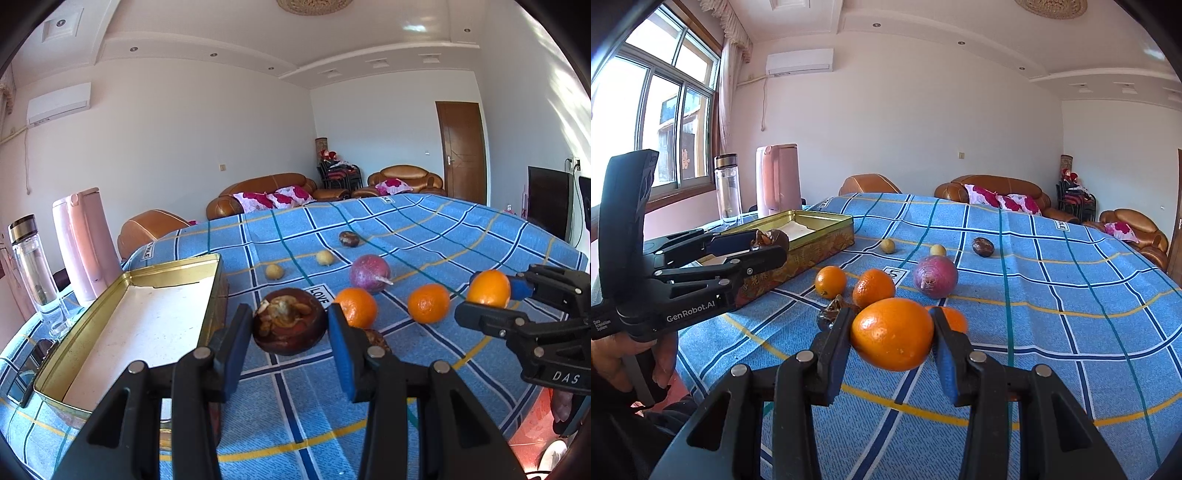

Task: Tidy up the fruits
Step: 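Lift the mangosteen with the left gripper while the right gripper lifts the orange, then carry the mangosteen and orange in both grippers over the gold tin tray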

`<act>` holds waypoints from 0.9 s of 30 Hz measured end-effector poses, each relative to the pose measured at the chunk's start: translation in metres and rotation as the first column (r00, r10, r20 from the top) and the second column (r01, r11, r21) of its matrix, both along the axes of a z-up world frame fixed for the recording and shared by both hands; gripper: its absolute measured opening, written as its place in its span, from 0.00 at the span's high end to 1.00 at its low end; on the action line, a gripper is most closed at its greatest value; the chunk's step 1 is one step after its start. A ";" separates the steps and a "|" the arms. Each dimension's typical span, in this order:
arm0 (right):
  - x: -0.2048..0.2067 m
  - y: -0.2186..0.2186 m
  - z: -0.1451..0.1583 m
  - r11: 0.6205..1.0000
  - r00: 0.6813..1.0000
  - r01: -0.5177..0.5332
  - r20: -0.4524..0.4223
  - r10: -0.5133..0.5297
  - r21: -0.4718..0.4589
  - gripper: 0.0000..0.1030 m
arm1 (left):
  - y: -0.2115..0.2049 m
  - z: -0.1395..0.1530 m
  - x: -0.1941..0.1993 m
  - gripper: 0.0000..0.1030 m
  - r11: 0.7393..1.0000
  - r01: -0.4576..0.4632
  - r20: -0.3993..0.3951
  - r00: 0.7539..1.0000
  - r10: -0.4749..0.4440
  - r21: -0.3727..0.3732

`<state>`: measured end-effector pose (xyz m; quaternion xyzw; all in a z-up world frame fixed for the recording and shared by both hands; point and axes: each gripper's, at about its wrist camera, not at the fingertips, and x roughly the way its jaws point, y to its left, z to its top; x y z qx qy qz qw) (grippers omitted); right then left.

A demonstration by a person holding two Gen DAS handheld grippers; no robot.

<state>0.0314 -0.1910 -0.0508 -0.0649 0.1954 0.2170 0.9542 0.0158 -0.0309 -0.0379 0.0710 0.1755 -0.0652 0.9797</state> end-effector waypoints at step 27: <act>-0.004 0.030 0.025 0.997 0.995 -0.066 0.079 0.068 -0.031 0.58 | 0.012 0.018 -0.015 0.58 0.999 -0.039 0.113 0.993 0.041 -0.017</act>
